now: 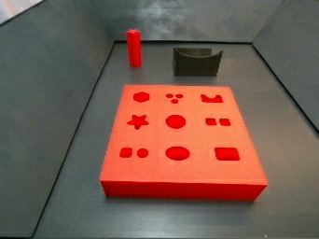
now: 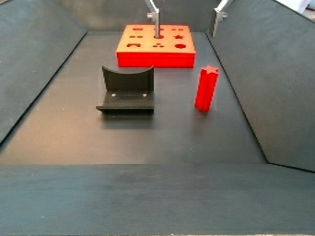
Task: Pick up the star object. Move up. Move to above the board. Insert the star object.
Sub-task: Pick up the star object.
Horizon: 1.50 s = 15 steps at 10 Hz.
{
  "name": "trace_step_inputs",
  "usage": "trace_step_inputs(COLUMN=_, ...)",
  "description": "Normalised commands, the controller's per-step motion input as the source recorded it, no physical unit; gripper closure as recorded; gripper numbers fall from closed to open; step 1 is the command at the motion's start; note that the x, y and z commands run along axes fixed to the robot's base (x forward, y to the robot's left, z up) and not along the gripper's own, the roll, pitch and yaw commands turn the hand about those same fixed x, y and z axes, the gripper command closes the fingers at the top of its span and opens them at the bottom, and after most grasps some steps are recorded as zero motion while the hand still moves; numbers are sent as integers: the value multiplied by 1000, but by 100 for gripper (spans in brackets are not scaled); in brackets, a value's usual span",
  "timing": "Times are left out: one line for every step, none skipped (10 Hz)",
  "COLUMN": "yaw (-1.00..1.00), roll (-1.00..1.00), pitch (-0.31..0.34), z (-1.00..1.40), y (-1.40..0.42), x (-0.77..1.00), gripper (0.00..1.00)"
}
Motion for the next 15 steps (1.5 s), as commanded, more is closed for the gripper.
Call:
trace_step_inputs(yaw=0, roll=13, pitch=-13, z=-180, y=0, x=-237, gripper=0)
trace_step_inputs(yaw=0, roll=44, pitch=-46, z=-386, y=0, x=-409, gripper=0)
trace_step_inputs(yaw=0, roll=111, pitch=-157, z=-471, y=-109, x=-791, gripper=0)
trace_step_inputs(yaw=0, roll=160, pitch=-94, z=-531, y=-63, x=-620, gripper=0)
trace_step_inputs(yaw=57, roll=159, pitch=-96, z=-546, y=-83, x=-434, gripper=0)
trace_step_inputs(yaw=26, roll=147, pitch=-107, z=-554, y=-97, x=-360, gripper=0)
trace_step_inputs(yaw=0, roll=139, pitch=-146, z=-551, y=-126, x=-277, gripper=0)
trace_step_inputs(yaw=0, roll=113, pitch=-170, z=-583, y=-106, x=-146, gripper=0)
trace_step_inputs(yaw=0, roll=113, pitch=-154, z=-654, y=-89, x=-94, gripper=0)
trace_step_inputs(yaw=0, roll=190, pitch=-11, z=-894, y=-57, x=-77, gripper=0)
trace_step_inputs(yaw=0, roll=204, pitch=-57, z=-877, y=-106, x=-166, gripper=0)
trace_step_inputs(yaw=0, roll=0, pitch=0, z=0, y=0, x=0, gripper=0)
trace_step_inputs(yaw=0, roll=0, pitch=0, z=0, y=0, x=0, gripper=100)
trace_step_inputs(yaw=0, roll=0, pitch=0, z=0, y=0, x=0, gripper=100)
trace_step_inputs(yaw=0, roll=0, pitch=0, z=0, y=0, x=0, gripper=100)
